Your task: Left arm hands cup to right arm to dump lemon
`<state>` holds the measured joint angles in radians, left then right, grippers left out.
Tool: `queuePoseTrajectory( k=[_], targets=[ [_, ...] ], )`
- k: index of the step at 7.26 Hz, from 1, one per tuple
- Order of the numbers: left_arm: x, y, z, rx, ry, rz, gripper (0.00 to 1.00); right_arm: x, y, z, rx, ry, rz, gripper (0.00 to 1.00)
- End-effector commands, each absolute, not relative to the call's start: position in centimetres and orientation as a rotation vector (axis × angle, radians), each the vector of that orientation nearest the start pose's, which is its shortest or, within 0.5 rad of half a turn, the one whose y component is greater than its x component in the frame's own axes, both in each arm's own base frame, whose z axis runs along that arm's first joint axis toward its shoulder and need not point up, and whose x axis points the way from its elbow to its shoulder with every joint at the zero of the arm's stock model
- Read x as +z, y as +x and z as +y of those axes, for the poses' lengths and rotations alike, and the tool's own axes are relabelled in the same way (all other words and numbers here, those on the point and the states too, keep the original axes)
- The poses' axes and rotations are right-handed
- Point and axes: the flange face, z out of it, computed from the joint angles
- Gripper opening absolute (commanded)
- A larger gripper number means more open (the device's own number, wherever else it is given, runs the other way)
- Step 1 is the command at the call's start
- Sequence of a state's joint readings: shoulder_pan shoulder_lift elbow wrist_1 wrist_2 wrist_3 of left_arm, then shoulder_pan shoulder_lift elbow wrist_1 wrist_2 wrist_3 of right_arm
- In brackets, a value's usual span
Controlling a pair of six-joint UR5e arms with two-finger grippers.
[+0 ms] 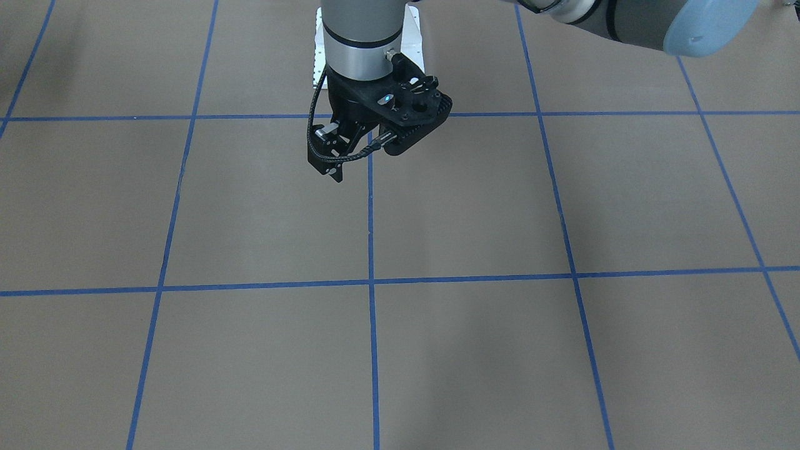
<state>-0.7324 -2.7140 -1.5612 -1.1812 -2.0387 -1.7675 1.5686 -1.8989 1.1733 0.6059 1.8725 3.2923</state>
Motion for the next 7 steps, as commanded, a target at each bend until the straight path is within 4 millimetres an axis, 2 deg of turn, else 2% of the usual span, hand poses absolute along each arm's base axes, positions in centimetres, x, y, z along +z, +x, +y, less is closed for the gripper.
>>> queuePoseTrajectory(
  k=[1,3,4,6,7],
  targets=[
    [-1.8,45.2,-52.5,-0.696,-0.242,0.836,1.0,69.1,10.5,-28.3,-2.341,0.494,2.208,0.24],
    [-1.7,45.4,-52.4,-0.693,-0.244,0.834,1.0,66.5,10.3,-30.5,-2.444,0.277,2.374,0.23],
    [-1.7,45.5,-52.3,-0.692,-0.245,0.834,1.0,65.7,9.4,-32.1,-2.472,0.21,2.475,0.23],
    [-1.6,45.5,-52.5,-0.693,-0.244,0.832,1.0,62.8,7.3,-38.3,-2.607,0.022,2.614,0.25],
    [-1.6,45.6,-52.4,-0.692,-0.245,0.831,1.0,60.8,5.8,-40.7,-2.7,-0.127,2.705,0.26]
  ],
)
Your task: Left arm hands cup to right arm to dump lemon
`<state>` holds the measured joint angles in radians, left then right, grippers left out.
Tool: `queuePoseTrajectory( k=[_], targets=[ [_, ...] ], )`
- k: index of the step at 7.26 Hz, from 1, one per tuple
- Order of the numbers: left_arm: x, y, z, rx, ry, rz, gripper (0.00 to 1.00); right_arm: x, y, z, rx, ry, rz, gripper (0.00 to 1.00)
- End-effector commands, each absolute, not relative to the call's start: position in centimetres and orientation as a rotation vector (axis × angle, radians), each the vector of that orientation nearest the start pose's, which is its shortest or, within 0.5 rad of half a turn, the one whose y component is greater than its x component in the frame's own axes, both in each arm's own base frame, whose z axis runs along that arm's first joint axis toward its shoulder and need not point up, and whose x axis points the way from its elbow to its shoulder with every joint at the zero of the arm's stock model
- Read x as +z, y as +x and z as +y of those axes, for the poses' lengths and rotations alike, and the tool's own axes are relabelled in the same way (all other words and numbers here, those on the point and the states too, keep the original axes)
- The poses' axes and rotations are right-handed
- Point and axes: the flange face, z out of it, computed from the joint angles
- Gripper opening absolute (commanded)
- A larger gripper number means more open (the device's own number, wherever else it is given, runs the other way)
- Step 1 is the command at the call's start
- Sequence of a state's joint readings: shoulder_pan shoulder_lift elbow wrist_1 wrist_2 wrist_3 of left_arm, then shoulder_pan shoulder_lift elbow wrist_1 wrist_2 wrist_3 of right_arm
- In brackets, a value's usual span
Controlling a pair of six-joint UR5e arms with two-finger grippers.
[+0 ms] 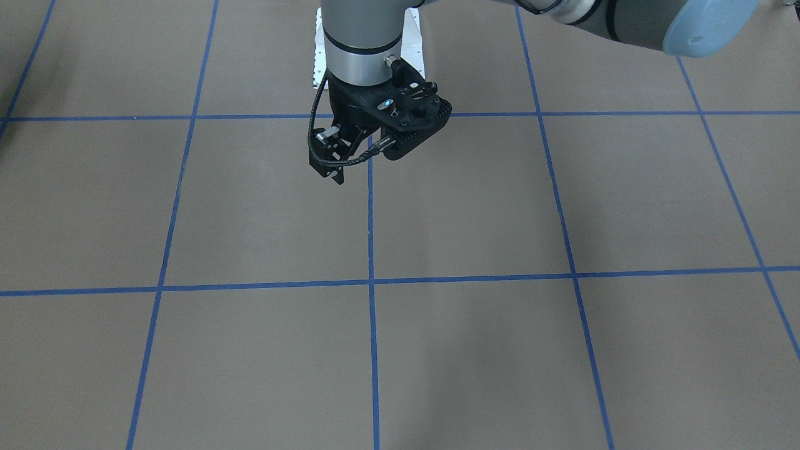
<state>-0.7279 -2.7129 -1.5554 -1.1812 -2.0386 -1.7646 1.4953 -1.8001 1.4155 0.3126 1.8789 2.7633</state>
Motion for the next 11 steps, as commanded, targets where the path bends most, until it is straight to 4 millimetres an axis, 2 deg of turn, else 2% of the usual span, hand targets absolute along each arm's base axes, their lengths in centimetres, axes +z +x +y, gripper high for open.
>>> queuePoseTrajectory(
  k=[1,2,3,4,5,6,7,8,9,10,11],
  targets=[
    [-1.6,45.6,-52.4,-0.688,-0.243,0.833,1.0,59.2,4.5,-43.2,1.618,0.203,-1.653,0.26],
    [-1.6,45.5,-52.5,-0.685,-0.241,0.834,1.0,57.8,2.4,-45.1,1.45,0.309,-1.609,0.26],
    [-1.5,45.5,-52.5,-0.686,-0.241,0.832,1.0,57.5,-0.5,-46.0,1.27,0.405,-1.532,0.26],
    [-1.6,45.6,-52.4,-0.661,-0.229,0.834,1.0,56.2,-3.5,-47.8,1.123,0.513,-1.454,0.25],
    [-1.6,45.6,-52.3,-0.64,-0.22,0.837,1.0,54.1,-5.6,-50.0,1.01,0.581,-1.402,0.25],
    [-1.7,45.5,-52.1,-0.604,-0.205,0.845,1.0,52.4,-8.7,-51.2,0.836,0.675,-1.338,0.2],
    [-2.0,45.5,-52.0,-0.597,-0.2,0.852,1.0,51.6,-11.2,-51.1,0.732,0.75,-1.298,0.19],
    [-1.9,45.4,-52.2,-0.598,-0.19,0.85,1.0,50.3,-14.9,-50.3,0.621,0.869,-1.238,0.27],
    [-1.8,45.4,-52.4,-0.582,-0.171,0.847,1.0,49.6,-21.0,-48.8,0.513,1.0,-1.138,0.28],
    [-1.8,45.3,-52.6,-0.569,-0.149,0.844,1.0,47.3,-27.3,-48.1,0.509,1.065,-1.07,0.28],
    [-1.5,45.4,-52.9,-0.555,-0.133,0.837,1.0,42.1,-33.9,-47.1,0.496,1.09,-0.991,0.28]
  ],
)
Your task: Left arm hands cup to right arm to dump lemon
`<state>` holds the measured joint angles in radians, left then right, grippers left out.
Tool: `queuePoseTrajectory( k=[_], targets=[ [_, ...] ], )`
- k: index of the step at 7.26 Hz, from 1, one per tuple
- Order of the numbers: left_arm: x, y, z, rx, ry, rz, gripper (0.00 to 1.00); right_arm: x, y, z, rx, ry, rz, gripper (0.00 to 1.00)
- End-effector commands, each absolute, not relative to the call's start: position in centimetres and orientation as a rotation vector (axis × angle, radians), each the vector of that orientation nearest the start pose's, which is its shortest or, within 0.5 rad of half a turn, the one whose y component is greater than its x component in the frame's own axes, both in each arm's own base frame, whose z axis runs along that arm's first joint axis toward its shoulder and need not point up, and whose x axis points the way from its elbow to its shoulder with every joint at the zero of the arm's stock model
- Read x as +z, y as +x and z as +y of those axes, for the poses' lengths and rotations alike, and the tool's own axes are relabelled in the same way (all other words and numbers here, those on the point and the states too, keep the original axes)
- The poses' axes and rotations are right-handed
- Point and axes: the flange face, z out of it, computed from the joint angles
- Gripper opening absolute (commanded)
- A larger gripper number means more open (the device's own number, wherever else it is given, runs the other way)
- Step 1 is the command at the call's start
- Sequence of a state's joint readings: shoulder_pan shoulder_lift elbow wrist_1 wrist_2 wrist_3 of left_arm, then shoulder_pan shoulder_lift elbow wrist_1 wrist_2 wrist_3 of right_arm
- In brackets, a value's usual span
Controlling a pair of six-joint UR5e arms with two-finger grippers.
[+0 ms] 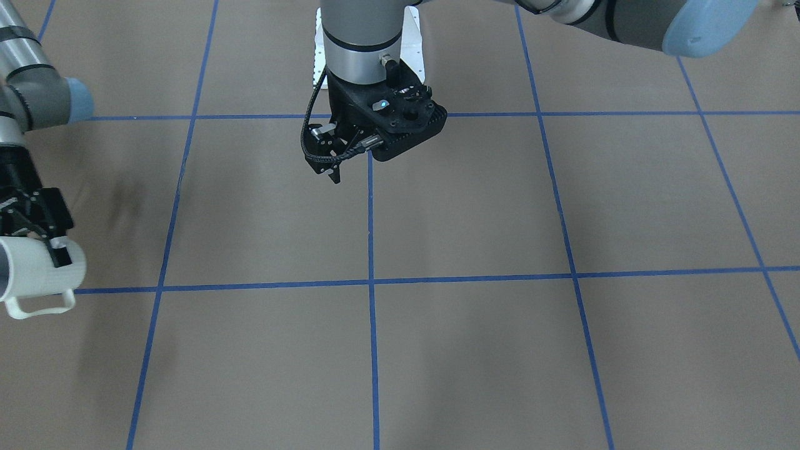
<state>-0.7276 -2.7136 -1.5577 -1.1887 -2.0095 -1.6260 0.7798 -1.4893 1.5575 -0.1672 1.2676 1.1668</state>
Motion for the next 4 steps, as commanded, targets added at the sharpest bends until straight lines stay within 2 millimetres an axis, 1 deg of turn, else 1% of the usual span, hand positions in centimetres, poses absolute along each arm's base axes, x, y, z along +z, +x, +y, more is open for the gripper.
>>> queuePoseTrajectory(
  k=[1,2,3,4],
  targets=[
    [-1.4,45.6,-53.0,-0.554,-0.134,0.832,1.0,35.7,-40.1,-45.4,0.484,1.102,-0.903,0.28],
    [-1.3,46.0,-53.1,-0.543,-0.135,0.827,1.0,31.3,-46.0,-43.1,0.463,1.117,-0.838,0.28],
    [-1.4,46.5,-52.6,-0.531,-0.139,0.826,1.0,27.8,-50.7,-41.0,0.43,1.13,-0.773,0.28],
    [-1.8,46.6,-52.4,-0.529,-0.141,0.831,1.0,26.7,-53.1,-39.6,0.402,1.132,-0.736,0.29]
  ],
)
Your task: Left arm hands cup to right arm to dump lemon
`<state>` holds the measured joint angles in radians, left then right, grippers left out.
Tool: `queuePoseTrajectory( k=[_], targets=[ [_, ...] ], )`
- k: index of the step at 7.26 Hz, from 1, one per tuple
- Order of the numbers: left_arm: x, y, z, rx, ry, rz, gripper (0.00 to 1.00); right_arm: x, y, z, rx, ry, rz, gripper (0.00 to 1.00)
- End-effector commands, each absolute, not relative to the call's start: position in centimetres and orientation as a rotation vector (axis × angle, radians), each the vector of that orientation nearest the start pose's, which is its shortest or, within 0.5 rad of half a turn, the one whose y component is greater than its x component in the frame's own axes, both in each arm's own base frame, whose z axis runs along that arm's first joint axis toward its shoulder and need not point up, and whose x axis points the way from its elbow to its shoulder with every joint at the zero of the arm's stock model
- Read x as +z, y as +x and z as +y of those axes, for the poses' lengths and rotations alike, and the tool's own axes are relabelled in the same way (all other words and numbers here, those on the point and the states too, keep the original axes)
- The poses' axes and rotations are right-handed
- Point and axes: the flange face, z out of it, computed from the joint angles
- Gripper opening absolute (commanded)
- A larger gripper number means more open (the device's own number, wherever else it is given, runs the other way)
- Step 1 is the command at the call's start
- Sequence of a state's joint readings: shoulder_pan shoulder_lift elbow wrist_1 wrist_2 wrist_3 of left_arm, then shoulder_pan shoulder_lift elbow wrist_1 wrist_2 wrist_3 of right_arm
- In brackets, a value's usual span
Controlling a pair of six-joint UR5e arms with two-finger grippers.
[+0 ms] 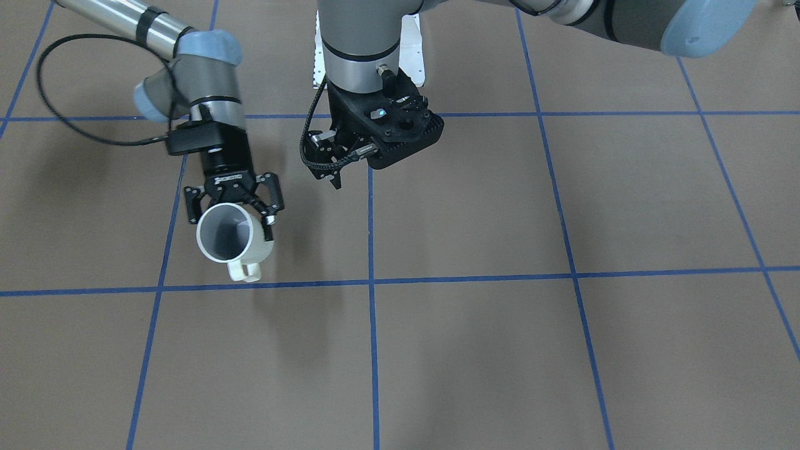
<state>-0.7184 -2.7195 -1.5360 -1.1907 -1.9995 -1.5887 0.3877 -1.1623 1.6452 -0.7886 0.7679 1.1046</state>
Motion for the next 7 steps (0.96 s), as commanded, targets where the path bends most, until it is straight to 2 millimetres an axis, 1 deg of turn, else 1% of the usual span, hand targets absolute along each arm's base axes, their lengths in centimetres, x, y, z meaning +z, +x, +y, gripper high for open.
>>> queuePoseTrajectory(
  k=[1,2,3,4,5,6,7],
  targets=[
    [-2.0,46.6,-52.4,-0.527,-0.142,0.833,1.0,26.1,-54.3,-38.4,0.404,1.156,-0.713,0.29],
    [-2.1,46.9,-52.6,-0.526,-0.146,0.829,1.0,25.3,-54.9,-38.0,0.428,1.193,-0.693,0.29],
    [-1.6,47.5,-53.0,-0.526,-0.156,0.815,0.97,24.9,-55.2,-38.1,0.454,1.226,-0.668,0.29],
    [-1.4,48.2,-52.5,-0.519,-0.166,0.81,0.93,25.2,-56.1,-38.5,0.467,1.256,-0.625,0.29],
    [-1.5,49.3,-51.4,-0.501,-0.175,0.81,0.87,24.3,-57.4,-38.7,0.484,1.277,-0.609,0.3],
    [-1.7,49.6,-51.0,-0.495,-0.178,0.812,0.82,24.3,-57.4,-38.7,0.488,1.28,-0.61,0.3],
    [-1.5,49.7,-51.1,-0.49,-0.172,0.819,0.79,24.6,-57.3,-38.7,0.486,1.279,-0.607,0.32]
  ],
)
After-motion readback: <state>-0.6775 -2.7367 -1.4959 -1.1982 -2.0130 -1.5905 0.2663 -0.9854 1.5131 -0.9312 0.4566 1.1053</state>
